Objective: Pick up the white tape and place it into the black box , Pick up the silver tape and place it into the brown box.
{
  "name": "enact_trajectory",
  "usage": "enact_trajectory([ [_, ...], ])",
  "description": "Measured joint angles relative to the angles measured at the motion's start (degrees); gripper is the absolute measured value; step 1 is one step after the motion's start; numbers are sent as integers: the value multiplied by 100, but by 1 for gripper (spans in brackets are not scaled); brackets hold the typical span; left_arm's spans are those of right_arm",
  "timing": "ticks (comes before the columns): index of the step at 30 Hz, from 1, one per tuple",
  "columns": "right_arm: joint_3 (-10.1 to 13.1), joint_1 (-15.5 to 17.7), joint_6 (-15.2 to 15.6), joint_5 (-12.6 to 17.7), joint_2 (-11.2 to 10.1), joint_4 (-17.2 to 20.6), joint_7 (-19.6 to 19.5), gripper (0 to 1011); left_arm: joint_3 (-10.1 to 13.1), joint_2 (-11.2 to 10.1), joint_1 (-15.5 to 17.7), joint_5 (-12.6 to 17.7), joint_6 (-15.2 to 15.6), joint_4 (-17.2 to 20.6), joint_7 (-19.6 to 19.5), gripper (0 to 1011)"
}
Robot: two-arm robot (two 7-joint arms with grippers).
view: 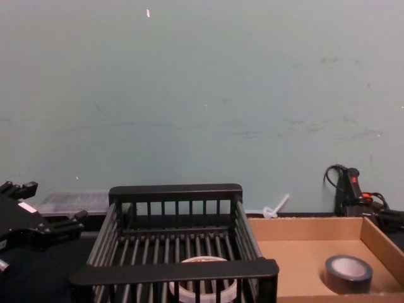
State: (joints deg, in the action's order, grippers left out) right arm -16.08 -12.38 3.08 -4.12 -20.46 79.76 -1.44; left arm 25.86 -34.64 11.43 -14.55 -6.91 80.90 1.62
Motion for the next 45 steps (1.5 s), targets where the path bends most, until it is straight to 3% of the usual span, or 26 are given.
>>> enact_trajectory([
  [45,-2,-1,-7,-1,0,1,-7,1002,0,0,0,0,0,0,0,1001],
])
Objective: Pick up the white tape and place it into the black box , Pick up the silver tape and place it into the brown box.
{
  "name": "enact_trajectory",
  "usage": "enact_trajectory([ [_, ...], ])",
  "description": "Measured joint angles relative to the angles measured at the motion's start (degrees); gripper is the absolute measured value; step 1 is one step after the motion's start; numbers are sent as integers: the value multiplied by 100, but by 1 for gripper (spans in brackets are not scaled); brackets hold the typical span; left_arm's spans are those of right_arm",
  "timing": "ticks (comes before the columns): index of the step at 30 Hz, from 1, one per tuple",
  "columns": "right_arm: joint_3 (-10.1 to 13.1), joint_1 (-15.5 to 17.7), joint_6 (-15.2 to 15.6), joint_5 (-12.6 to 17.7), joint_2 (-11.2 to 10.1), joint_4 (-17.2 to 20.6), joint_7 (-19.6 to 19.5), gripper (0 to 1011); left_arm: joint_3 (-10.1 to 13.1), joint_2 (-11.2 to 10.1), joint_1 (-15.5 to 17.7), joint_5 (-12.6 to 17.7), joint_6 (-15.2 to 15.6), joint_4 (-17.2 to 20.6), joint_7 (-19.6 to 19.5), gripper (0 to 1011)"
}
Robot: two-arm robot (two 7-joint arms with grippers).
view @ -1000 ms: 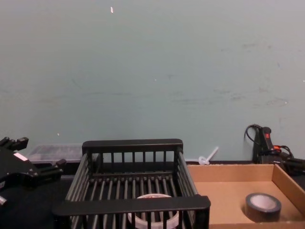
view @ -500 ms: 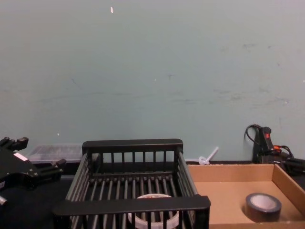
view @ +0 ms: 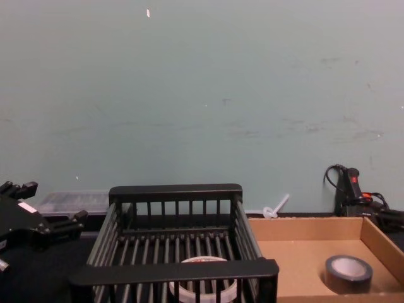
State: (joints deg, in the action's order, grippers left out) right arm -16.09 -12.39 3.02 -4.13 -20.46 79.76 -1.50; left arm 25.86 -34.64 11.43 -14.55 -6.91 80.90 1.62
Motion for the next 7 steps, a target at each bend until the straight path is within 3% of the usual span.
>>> enact_trajectory([
  [7,0,0,0,0,0,0,0,1002,0,0,0,0,0,0,0,1001],
])
